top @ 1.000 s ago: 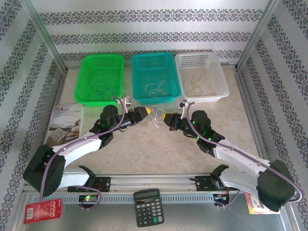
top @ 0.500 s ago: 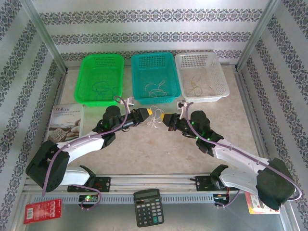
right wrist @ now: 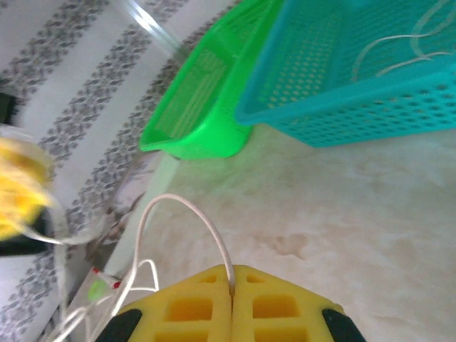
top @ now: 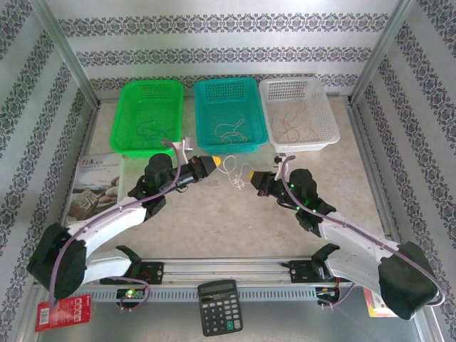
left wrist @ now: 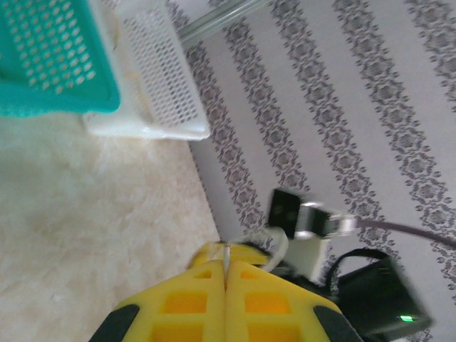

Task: Untangle the cables

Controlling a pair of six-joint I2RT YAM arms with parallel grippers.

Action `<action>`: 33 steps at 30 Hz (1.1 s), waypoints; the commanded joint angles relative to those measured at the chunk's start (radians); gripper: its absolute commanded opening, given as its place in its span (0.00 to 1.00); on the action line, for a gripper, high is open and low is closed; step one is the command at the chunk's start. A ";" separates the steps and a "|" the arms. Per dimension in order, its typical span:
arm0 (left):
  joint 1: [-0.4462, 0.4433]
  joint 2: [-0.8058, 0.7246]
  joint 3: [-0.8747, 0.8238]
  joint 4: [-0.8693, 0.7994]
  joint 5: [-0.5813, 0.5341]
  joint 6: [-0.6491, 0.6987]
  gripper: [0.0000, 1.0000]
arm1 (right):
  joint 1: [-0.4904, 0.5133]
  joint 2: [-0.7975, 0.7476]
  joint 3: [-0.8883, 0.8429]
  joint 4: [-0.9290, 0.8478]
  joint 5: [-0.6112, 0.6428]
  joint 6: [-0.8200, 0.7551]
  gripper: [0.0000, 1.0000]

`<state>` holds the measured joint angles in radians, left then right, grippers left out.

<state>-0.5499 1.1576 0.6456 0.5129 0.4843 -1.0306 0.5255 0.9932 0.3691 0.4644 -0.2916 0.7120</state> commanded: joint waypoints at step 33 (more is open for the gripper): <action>0.394 0.103 0.911 -0.455 0.051 0.244 0.00 | -0.106 0.035 -0.234 0.021 0.164 -0.054 0.00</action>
<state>-0.1905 1.2510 1.4933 0.0845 0.5247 -0.8101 0.4324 1.0313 0.1562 0.4629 -0.1570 0.6750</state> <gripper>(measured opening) 0.047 0.056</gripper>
